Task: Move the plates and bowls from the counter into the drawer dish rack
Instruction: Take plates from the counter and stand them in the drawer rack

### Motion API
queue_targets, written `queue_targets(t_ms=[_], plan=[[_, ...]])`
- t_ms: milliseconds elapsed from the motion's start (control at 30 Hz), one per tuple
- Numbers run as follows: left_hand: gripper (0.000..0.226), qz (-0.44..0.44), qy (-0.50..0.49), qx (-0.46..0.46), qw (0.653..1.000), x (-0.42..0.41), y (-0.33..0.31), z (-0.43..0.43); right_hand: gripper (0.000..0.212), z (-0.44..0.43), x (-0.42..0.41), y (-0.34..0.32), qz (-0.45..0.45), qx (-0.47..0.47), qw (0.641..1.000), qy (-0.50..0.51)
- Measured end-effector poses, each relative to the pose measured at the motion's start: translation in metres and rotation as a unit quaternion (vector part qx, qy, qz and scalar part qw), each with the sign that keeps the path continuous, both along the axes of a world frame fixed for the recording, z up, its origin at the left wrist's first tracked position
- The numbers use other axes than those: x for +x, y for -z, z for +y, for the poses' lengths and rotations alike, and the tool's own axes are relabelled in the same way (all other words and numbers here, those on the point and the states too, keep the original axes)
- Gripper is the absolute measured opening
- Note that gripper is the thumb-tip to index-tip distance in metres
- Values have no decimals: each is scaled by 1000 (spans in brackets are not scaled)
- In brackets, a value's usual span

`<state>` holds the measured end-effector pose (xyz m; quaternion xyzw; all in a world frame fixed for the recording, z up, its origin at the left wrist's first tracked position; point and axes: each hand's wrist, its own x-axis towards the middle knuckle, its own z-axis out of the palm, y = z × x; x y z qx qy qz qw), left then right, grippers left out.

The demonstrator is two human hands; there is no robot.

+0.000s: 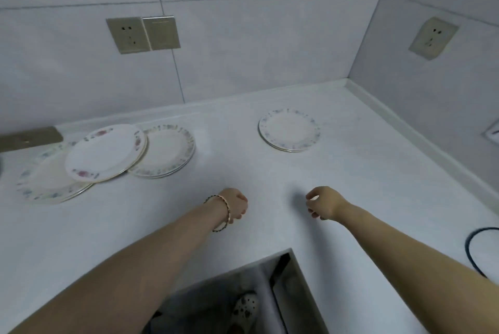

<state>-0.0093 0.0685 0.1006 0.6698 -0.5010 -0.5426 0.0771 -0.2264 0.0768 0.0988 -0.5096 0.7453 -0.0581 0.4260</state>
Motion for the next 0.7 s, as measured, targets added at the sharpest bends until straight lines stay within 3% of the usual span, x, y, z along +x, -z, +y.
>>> queue_targets(t_ms=[133, 267, 500, 600, 700], plan=[[15, 14, -15, 22, 1000, -24, 23, -89, 30, -71, -26, 22, -8, -2, 999, 54], [39, 52, -79, 67, 993, -42, 42, -179, 35, -141, -45, 45, -17, 17, 991, 134], [47, 102, -143, 55, 983, -65, 78, -310, 51, -248, -66, 64, 47, 14, 972, 231], [37, 137, -132, 64, 980, -75, 95, -334, 42, -278, -75, 84, -10, 0, 946, 324], [46, 170, -142, 57, 974, -82, 111, -343, 27, -287, -80, 105, -51, -18, 924, 378]])
